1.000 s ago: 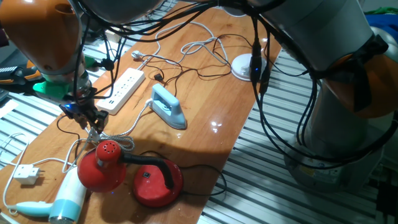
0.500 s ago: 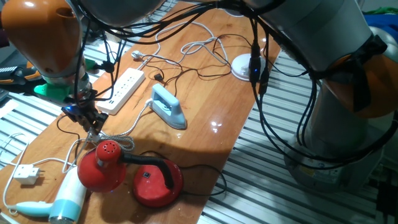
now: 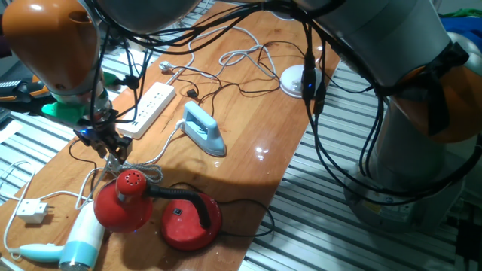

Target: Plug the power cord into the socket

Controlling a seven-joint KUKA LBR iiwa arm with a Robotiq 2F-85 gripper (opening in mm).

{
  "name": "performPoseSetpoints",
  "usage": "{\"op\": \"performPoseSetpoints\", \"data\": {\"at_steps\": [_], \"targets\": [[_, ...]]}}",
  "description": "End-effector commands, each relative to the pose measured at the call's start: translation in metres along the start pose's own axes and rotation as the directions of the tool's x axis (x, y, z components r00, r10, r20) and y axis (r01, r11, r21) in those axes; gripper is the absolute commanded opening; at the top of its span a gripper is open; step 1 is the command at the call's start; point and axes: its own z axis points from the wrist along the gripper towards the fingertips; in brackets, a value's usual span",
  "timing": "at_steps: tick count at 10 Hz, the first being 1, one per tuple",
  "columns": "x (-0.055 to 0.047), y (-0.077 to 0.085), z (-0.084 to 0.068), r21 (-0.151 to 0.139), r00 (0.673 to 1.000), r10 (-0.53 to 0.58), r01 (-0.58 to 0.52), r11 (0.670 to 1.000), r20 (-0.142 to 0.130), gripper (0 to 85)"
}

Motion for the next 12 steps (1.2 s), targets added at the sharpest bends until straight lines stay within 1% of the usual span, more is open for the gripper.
{"op": "performPoseSetpoints", "data": {"at_steps": [1, 3, 4, 8, 10, 12], "targets": [[0.0000, -0.0001, -0.0001, 0.003, 1.000, 0.000, 0.000, 1.000, 0.001, 51.0], [-0.0007, -0.0005, 0.0000, 0.010, 1.000, -0.005, 0.005, 1.000, 0.005, 51.0], [-0.0008, -0.0005, 0.0000, 0.008, 1.000, -0.005, 0.005, 1.000, 0.007, 51.0], [-0.0007, -0.0006, -0.0001, -0.002, 1.000, -0.015, 0.015, 1.000, 0.011, 51.0], [-0.0007, -0.0006, -0.0001, -0.012, 1.000, -0.022, 0.022, 1.000, 0.007, 51.0], [-0.0007, -0.0006, -0.0001, -0.013, 0.999, -0.037, 0.037, 0.999, 0.008, 51.0]]}}
